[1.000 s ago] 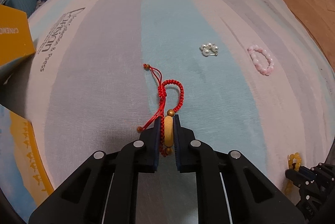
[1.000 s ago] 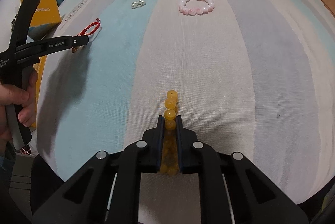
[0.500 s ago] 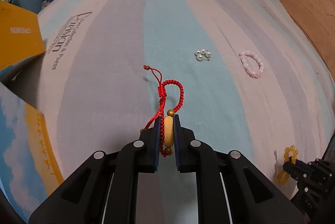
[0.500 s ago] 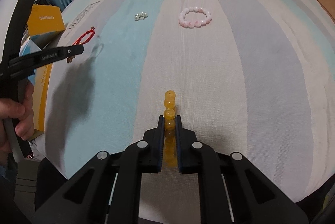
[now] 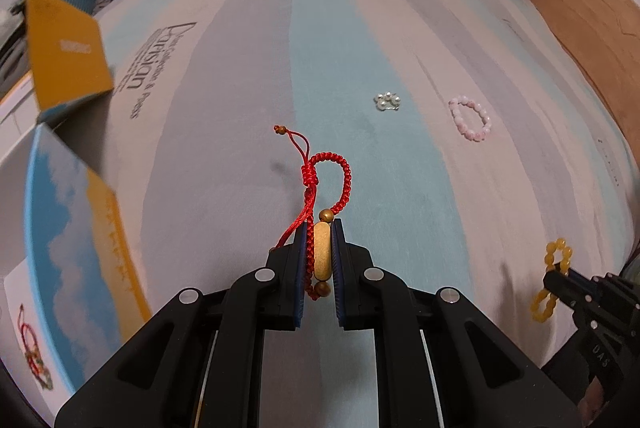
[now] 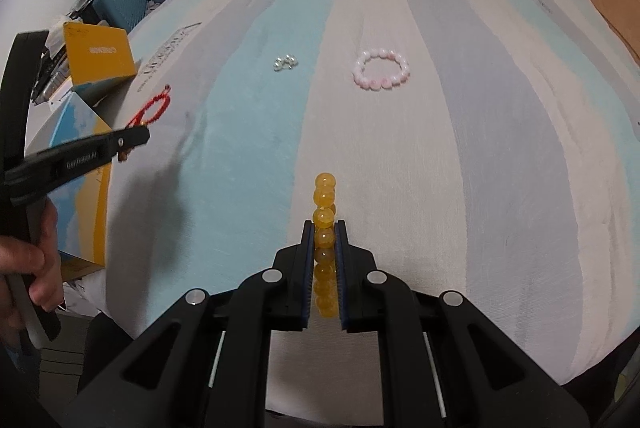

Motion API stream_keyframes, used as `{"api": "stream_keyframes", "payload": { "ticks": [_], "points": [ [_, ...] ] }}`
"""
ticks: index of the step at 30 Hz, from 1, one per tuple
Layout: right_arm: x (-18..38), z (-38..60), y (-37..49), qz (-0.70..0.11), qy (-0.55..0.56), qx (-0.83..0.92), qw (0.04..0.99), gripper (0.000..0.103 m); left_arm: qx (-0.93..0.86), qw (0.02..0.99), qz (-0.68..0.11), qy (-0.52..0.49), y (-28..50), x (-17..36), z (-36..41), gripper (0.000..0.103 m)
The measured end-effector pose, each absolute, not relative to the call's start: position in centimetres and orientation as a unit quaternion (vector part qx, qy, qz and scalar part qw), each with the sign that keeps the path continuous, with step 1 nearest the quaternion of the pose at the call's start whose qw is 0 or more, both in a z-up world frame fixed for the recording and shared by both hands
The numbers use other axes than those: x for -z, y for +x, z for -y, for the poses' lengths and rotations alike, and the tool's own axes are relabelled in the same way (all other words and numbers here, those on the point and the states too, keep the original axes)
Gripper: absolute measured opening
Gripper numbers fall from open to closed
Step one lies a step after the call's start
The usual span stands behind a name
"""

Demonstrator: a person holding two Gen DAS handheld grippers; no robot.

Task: Organize jewelry
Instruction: 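Carry both bracelets over the open white box with both tools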

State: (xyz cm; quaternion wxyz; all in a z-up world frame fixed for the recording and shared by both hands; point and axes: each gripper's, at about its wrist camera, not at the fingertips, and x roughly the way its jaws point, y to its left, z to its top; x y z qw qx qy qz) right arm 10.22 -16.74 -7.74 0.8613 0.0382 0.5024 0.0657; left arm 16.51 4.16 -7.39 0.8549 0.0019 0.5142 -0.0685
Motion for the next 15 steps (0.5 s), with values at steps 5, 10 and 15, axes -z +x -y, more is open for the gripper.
{"api": "stream_keyframes", "payload": {
  "ticks": [5, 10, 15],
  "points": [
    [6.6, 15.7, 10.3, -0.494, 0.036, -0.068, 0.866, 0.009, 0.06, 0.857, -0.512, -0.001, 15.1, 6.1, -5.2, 0.01],
    [6.0, 14.3, 10.5, -0.49, 0.033, -0.069, 0.869, 0.009, 0.042, 0.858, -0.512, -0.004, 13.7, 4.8, -6.8, 0.01],
    [5.0, 12.5, 10.7, -0.483, 0.024, -0.076, 0.872, 0.009, 0.026, 0.861, -0.508, -0.007, 12.6, 3.5, -8.8, 0.01]
  ]
}}
